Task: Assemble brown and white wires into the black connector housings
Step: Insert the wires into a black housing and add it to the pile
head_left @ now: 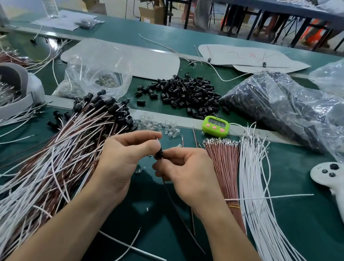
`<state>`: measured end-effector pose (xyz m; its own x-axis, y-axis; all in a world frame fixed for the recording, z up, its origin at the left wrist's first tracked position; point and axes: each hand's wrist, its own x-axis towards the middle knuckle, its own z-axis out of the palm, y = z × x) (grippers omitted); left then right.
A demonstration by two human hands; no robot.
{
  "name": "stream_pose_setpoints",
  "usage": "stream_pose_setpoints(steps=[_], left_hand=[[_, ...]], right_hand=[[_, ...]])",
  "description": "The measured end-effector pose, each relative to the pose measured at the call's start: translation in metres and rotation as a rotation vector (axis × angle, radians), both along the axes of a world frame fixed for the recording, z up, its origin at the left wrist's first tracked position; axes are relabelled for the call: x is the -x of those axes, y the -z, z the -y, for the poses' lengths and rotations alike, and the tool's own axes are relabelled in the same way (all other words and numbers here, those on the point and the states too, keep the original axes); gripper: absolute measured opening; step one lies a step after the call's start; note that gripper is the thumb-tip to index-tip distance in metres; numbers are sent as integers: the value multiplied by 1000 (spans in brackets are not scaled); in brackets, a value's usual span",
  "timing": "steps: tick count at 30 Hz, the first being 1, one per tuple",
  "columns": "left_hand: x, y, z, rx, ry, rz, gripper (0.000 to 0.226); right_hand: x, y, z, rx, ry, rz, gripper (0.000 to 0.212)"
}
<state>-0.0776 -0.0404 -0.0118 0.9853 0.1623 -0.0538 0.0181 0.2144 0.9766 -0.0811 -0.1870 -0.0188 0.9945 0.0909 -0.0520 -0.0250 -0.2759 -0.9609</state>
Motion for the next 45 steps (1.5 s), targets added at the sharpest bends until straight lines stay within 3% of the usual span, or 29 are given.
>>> stream_pose_setpoints(steps=[5, 9, 19, 29, 38, 45], left_hand=[[0, -3, 1, -12, 4, -34, 15], [0, -5, 0, -19, 7, -44, 33], [-1, -2, 1, -44, -62, -79, 7], [-1, -6, -3, -21, 63, -52, 25], [-1, -4, -1, -10, 32, -55, 9], [-5, -5, -3, -8, 34, -58, 20]], right_hand=[[-1, 0, 0, 13, 42, -11, 14], [-3, 1, 2, 19, 64, -6, 14], [-3, 0, 1, 57, 84, 70, 23], [-3, 0, 2, 6, 41, 36, 13], [-4, 10, -5, 13, -18, 34, 12], [-3, 9, -3, 24, 15, 58, 9]])
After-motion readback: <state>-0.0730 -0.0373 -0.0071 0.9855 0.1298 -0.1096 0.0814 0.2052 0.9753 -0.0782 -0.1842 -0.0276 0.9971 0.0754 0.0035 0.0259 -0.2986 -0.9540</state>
